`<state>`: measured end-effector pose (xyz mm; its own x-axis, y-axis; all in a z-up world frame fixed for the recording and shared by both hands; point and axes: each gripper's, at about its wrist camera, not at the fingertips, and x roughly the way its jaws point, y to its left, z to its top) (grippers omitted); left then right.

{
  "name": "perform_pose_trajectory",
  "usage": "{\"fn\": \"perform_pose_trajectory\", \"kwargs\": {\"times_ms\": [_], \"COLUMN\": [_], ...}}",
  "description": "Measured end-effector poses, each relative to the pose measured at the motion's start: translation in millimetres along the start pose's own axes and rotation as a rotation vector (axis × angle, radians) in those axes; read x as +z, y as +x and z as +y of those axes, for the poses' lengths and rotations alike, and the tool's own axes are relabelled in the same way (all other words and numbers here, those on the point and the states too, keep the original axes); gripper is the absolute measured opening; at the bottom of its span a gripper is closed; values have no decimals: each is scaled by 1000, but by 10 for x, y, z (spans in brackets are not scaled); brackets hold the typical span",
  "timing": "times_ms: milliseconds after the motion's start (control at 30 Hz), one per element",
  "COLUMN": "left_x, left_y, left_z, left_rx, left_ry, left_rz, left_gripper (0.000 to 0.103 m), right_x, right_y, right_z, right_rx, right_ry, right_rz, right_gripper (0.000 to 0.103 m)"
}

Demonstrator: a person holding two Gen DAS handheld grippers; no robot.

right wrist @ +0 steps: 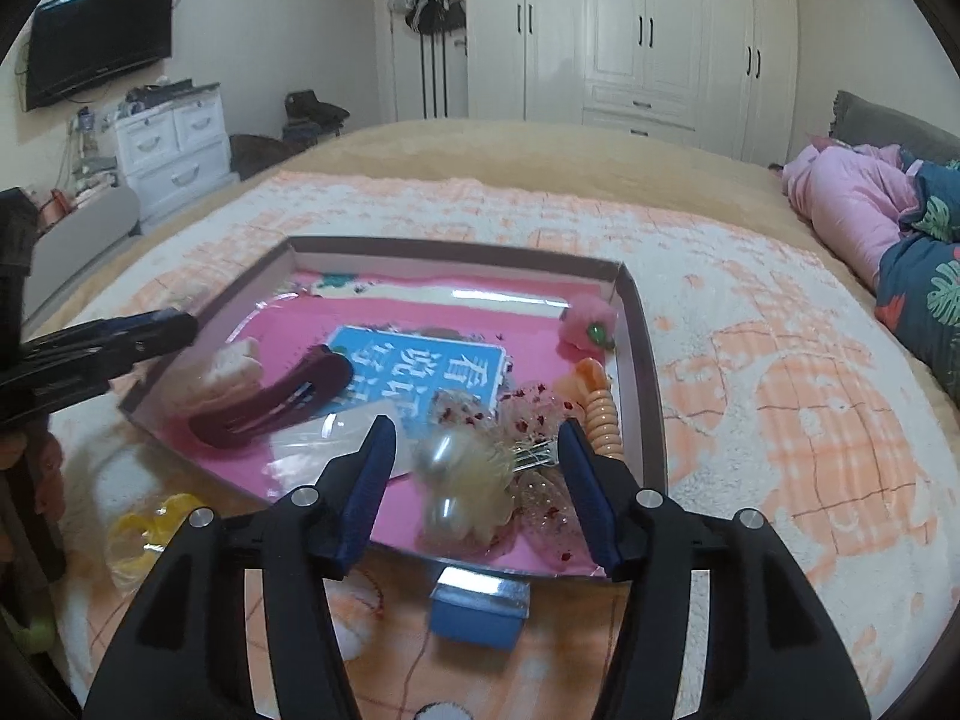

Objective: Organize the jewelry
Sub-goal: 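Open left gripper to drop the earring card while right releases the pearl earrings, then withdraw both open grippers from the box toward the last items, then grasp the bag of yellow bands with left gripper while right grasps the small blue box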

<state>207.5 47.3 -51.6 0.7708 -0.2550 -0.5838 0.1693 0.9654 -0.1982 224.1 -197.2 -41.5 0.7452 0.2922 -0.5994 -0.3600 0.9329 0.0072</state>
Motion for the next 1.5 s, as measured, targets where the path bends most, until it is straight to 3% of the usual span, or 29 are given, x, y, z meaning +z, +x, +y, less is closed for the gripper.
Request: {"fn": "perform_pose_trajectory", "kwargs": {"times_ms": [100,233,433,667,933,1200,1300,1500], "left_x": [-5,2,35,15,-169,-480,-580,-715], "left_y": [-20,-94,-342,-676,-768,-665,-606,-444], "left_z": [-26,-57,-156,-292,-361,-389,-406,-477], "left_rx": [8,12,6,2,9,14,19,11], "left_ry": [3,7,20,46,70,101,116,146], "left_rz": [-5,-20,-83,-152,-118,-16,21,86], "left_gripper": [46,51,69,88,90,90,90,90], "right_x": [-25,-43,-62,-107,-323,-477,-483,-503], "right_y": [-140,-333,-680,-834,-666,-345,-204,-6], "right_z": [-3,-39,-85,-143,-124,-94,-128,-222], "right_rx": [-4,-5,-26,-30,-17,-15,4,53], "right_ry": [12,38,48,52,27,37,73,149], "right_rz": [-37,-90,-198,-223,-118,2,50,123], "right_gripper": [64,68,80,86,87,87,79,55]}}
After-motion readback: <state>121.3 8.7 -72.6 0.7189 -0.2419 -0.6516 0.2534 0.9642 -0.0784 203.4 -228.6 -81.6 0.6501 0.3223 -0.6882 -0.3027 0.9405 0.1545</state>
